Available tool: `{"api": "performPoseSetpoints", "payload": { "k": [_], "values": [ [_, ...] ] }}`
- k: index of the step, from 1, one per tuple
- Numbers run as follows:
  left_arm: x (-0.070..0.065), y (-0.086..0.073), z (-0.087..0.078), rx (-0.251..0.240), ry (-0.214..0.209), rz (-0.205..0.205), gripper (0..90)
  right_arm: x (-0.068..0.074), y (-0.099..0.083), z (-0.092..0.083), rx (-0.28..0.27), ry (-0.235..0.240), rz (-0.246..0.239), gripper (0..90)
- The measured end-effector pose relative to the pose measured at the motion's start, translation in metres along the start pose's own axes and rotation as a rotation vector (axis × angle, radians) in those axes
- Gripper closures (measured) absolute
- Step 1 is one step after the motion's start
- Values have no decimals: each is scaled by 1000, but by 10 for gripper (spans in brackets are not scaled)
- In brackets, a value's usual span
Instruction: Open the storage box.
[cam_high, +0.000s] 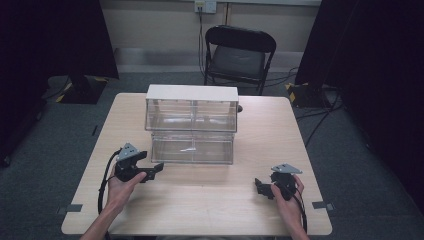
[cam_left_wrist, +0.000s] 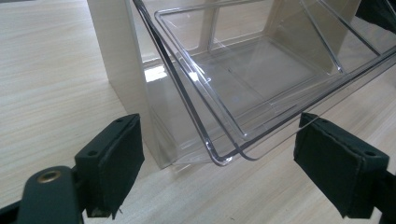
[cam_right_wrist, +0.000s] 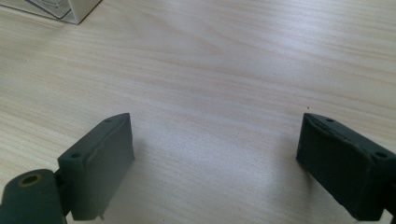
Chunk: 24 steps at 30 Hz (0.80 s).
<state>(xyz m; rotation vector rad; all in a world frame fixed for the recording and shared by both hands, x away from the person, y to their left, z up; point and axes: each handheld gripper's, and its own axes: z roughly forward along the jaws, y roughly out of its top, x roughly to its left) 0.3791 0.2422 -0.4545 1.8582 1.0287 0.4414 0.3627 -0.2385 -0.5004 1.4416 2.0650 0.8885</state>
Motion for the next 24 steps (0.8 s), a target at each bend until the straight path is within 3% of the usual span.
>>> {"api": "performPoseSetpoints", "payload": {
  "k": [16,19,22,24],
  "values": [
    [-4,10,0,8,-15,12,154,0,0,0,0,0,0,102],
    [-4,13,-2,-3,-19,12,155,0,0,0,0,0,-1,101],
    [-3,16,-4,-32,-20,-17,158,0,0,0,0,0,0,102],
    [-2,16,-4,-25,-15,-6,157,0,0,0,0,0,0,102]
  ]
}}
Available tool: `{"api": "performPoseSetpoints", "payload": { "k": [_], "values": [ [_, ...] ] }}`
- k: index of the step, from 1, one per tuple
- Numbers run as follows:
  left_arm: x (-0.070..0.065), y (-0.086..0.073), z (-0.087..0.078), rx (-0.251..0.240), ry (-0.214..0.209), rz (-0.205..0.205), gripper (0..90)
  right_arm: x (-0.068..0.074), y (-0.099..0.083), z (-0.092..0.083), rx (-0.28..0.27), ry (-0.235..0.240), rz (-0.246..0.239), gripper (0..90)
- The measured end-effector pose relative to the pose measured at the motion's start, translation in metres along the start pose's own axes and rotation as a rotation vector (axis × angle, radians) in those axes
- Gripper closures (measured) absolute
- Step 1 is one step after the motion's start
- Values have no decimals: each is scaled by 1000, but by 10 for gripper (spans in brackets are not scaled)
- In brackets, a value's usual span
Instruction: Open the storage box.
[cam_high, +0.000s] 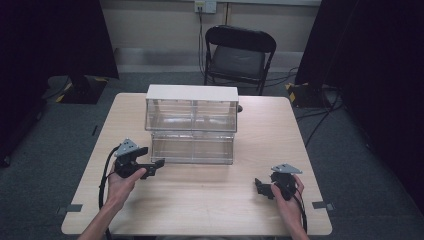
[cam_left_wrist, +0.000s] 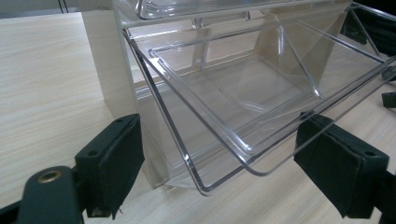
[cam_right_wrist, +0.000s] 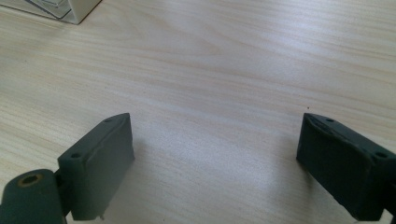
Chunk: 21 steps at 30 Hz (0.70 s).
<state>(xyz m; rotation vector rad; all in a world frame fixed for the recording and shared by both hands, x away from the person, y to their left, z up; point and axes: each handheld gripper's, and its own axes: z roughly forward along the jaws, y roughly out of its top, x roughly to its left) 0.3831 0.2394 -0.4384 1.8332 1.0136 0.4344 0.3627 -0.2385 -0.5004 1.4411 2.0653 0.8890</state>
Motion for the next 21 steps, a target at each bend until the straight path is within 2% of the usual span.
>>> {"api": "performPoseSetpoints", "payload": {
  "k": [1,5,7,8,12,15,19,21],
  "values": [
    [1,0,0,10,5,10,157,0,0,0,0,0,0,102],
    [1,1,2,8,5,0,156,0,0,0,0,0,0,102],
    [0,4,5,26,9,19,156,0,0,0,0,0,0,102],
    [0,5,6,27,11,27,156,0,0,0,0,0,0,102],
    [-2,10,9,2,6,13,155,0,0,0,0,0,-1,102],
    [-2,11,11,11,10,23,155,0,0,0,0,0,0,102],
    [1,12,15,12,20,8,160,0,0,0,0,0,0,102],
    [1,13,18,7,18,-12,156,0,0,0,0,0,-1,102]
  ]
}}
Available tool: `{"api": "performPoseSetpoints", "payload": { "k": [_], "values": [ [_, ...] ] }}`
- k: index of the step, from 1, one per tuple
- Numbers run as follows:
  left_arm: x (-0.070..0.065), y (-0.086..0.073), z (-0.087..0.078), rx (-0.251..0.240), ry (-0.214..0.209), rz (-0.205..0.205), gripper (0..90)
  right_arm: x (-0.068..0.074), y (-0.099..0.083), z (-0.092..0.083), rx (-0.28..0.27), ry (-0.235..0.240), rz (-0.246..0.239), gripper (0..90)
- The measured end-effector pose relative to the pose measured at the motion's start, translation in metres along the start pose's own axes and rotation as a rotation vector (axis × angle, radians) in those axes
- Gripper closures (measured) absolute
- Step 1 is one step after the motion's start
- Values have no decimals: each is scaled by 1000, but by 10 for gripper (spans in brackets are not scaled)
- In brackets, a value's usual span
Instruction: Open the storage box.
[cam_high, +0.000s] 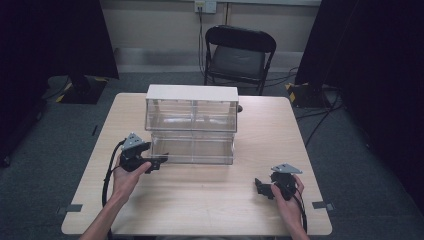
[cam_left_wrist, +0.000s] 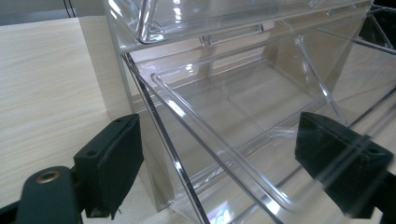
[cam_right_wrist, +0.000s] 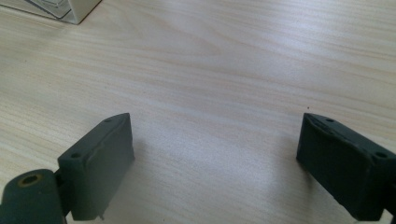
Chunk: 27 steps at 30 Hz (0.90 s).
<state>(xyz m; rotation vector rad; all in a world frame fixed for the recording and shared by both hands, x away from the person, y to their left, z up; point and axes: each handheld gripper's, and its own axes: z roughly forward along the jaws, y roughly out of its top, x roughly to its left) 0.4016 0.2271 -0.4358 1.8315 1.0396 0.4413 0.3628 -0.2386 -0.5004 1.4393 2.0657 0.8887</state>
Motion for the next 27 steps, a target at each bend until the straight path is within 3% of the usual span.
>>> {"api": "performPoseSetpoints", "payload": {
  "k": [12,13,18,20,23,27],
  "values": [
    [-1,5,4,4,0,35,131,0,0,0,0,0,1,102],
    [-2,7,4,-16,0,22,125,0,0,0,0,0,1,102],
    [0,11,4,-10,3,10,131,0,0,0,0,0,0,101],
    [0,10,4,-23,-3,-21,136,0,0,0,0,0,1,102],
    [0,13,0,-28,15,-11,154,0,0,0,0,0,1,102],
    [3,14,-4,-58,25,-32,155,0,0,0,0,0,0,102]
  ]
}}
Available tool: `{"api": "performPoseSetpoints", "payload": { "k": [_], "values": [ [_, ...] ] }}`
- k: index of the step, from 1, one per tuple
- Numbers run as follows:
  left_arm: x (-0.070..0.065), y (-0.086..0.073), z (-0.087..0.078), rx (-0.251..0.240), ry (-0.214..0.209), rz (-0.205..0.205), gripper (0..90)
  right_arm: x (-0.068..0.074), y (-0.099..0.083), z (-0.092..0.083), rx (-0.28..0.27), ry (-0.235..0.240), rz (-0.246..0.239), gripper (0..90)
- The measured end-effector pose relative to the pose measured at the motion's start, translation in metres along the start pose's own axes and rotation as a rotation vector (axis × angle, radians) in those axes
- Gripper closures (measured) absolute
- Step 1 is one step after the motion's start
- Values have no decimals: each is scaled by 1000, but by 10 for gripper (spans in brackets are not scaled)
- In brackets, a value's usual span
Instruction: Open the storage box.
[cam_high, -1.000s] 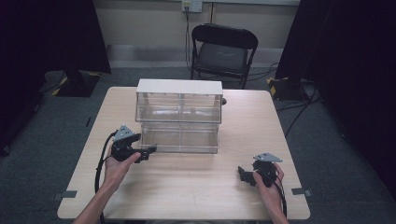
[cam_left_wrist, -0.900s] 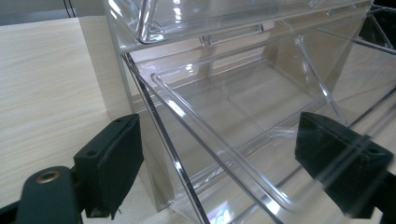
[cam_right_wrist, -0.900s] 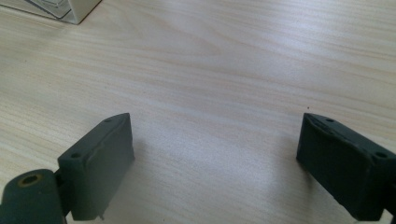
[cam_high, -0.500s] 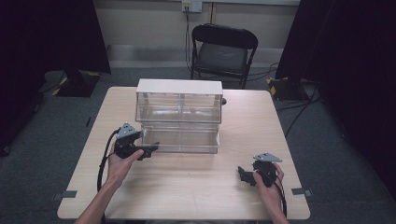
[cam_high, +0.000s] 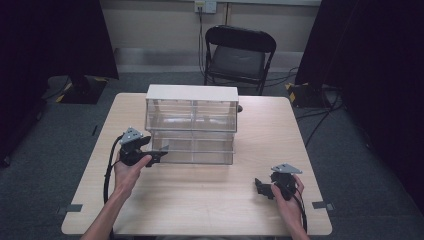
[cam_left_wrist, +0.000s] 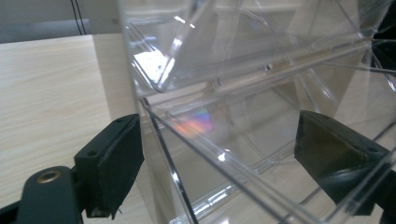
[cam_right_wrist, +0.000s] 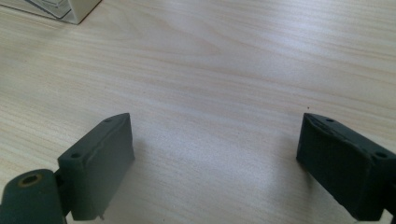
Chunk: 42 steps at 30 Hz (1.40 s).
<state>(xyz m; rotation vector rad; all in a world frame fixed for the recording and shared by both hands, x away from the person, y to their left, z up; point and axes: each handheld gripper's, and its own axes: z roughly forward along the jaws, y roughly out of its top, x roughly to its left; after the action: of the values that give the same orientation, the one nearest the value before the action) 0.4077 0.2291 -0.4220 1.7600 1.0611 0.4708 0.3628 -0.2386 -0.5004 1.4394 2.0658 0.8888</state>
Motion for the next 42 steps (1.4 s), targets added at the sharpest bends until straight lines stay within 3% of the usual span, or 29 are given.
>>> {"api": "performPoseSetpoints", "payload": {
  "k": [10,42],
  "values": [
    [-3,0,2,8,-14,8,162,0,0,0,0,0,1,102],
    [-6,5,-1,12,3,31,195,0,0,0,0,1,-1,101]
  ]
}}
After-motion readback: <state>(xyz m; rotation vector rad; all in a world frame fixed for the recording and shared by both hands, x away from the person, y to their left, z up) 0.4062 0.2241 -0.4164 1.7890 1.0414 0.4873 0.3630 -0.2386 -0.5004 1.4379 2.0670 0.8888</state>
